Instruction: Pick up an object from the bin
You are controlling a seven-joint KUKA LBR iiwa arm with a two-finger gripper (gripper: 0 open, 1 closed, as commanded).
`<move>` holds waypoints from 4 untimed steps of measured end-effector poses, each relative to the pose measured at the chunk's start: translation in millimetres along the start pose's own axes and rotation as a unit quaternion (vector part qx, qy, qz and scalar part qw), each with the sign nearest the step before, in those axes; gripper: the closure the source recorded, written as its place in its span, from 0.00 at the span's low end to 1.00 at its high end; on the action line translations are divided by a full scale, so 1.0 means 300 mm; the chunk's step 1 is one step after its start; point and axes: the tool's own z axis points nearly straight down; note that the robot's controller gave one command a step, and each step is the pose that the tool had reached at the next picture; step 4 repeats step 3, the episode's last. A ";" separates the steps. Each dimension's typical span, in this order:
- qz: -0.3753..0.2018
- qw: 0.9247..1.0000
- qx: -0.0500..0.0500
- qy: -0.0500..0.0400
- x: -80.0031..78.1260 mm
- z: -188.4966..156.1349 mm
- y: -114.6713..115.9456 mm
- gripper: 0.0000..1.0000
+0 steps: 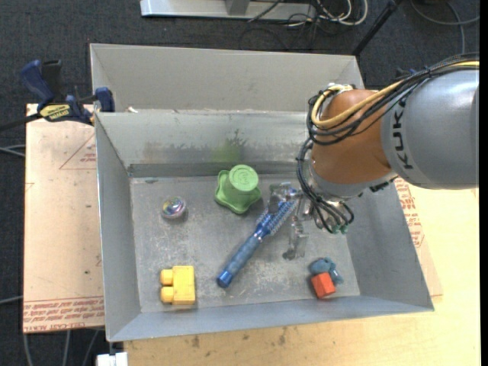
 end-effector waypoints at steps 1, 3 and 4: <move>-0.029 1.000 0.000 -0.002 -0.163 0.165 0.014 0.00; 0.003 1.000 0.001 -0.005 -0.165 -0.327 -0.036 1.00; 0.003 1.000 0.001 -0.005 -0.165 -0.327 -0.036 1.00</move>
Offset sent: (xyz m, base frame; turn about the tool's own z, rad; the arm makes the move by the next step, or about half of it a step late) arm 0.0461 0.0082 -0.0483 -0.0591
